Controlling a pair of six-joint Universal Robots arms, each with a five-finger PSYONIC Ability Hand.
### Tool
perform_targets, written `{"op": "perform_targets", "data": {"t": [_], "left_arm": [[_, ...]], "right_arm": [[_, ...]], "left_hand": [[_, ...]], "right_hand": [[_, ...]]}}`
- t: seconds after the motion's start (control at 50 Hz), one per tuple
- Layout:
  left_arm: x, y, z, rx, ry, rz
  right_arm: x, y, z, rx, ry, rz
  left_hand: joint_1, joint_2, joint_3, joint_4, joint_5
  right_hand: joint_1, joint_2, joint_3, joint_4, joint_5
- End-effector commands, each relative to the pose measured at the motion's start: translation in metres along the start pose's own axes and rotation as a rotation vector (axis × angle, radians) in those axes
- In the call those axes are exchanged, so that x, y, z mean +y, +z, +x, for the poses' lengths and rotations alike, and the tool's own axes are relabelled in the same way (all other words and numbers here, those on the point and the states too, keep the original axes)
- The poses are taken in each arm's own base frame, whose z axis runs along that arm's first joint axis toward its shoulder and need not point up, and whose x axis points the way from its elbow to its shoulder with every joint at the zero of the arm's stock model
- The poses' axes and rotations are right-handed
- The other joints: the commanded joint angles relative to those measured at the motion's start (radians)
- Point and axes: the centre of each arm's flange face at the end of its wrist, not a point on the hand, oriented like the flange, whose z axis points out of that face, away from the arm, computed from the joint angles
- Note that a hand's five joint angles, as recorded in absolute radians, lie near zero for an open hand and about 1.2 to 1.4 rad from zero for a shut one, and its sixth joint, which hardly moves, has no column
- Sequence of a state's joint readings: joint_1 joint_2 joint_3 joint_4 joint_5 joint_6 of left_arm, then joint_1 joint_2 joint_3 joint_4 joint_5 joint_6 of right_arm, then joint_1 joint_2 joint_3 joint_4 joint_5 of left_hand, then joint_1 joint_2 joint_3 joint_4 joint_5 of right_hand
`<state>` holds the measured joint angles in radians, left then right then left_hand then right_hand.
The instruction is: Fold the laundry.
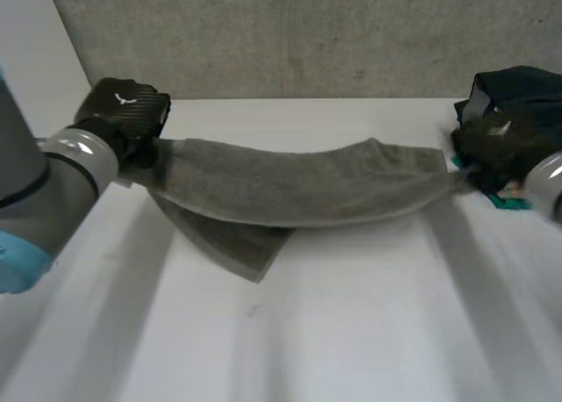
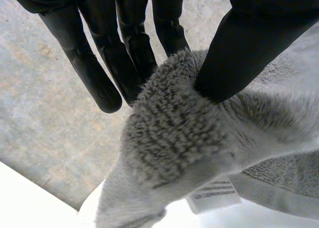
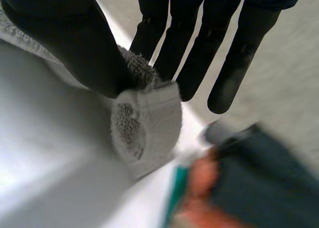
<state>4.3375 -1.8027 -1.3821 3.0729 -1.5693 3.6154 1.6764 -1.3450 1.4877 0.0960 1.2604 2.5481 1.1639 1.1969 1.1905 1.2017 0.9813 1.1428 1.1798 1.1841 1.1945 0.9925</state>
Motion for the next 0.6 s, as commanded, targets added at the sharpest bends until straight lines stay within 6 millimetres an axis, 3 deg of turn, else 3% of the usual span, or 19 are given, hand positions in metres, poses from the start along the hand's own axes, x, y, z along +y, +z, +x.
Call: {"op": "perform_targets", "data": {"t": [0.02,0.12,0.2,0.3,0.36,0.38,0.44,0.46,0.5,0.52,0.6], "left_arm": [[-0.033,-0.033,-0.023,-0.029,0.009,0.061],[-0.047,-0.039,-0.027,-0.01,0.0,0.119],[-0.025,-0.014,-0.015,0.038,0.006,0.046],[0.006,0.033,-0.004,0.052,0.005,-0.037],[0.006,0.053,-0.004,0.038,0.014,-0.006],[-0.004,0.067,-0.011,0.006,0.011,0.06],[-0.03,0.085,-0.025,-0.069,0.013,0.198],[-0.05,0.092,-0.037,-0.124,0.008,0.295],[-0.072,0.095,-0.049,-0.183,0.005,0.396],[-0.095,0.093,-0.062,-0.24,-0.003,0.494],[-0.134,0.083,-0.082,-0.328,-0.046,0.658]], "right_arm": [[-0.07,-0.057,0.038,0.115,-0.08,0.106],[-0.065,-0.049,0.033,0.048,-0.068,0.057],[-0.054,-0.027,0.013,-0.032,-0.114,0.001],[-0.033,0.019,0.003,-0.023,-0.16,-0.076],[-0.041,0.041,0.006,0.036,-0.171,-0.022],[-0.051,0.055,0.012,0.099,-0.172,0.036],[-0.07,0.074,0.028,0.216,-0.158,0.161],[-0.088,0.081,0.042,0.305,-0.139,0.272],[-0.109,0.083,0.058,0.392,-0.105,0.395],[-0.117,0.082,0.064,0.427,-0.078,0.451],[-0.156,0.07,0.09,0.575,0.082,0.763]], "left_hand": [[0.232,0.199,0.206,0.195,0.24],[0.232,0.199,0.206,0.195,0.24],[0.232,0.199,0.206,0.195,0.24],[0.232,0.199,0.206,0.195,0.24],[0.232,0.199,0.206,0.195,0.24],[0.232,0.199,0.206,0.195,0.24],[0.232,0.199,0.206,0.195,0.24],[0.232,0.199,0.206,0.195,0.24],[0.232,0.199,0.206,0.195,0.24],[0.232,0.199,0.206,0.195,0.24],[0.232,0.199,0.206,0.195,0.24]], "right_hand": [[0.253,0.217,0.212,0.202,0.229],[0.253,0.217,0.212,0.202,0.229],[0.253,0.217,0.212,0.202,0.229],[0.253,0.217,0.212,0.202,0.229],[0.253,0.217,0.212,0.202,0.229],[0.253,0.217,0.212,0.202,0.229],[0.253,0.217,0.212,0.202,0.229],[0.253,0.217,0.212,0.202,0.229],[0.253,0.217,0.212,0.202,0.229],[0.253,0.217,0.212,0.202,0.229],[0.253,0.217,0.212,0.202,0.229]]}}
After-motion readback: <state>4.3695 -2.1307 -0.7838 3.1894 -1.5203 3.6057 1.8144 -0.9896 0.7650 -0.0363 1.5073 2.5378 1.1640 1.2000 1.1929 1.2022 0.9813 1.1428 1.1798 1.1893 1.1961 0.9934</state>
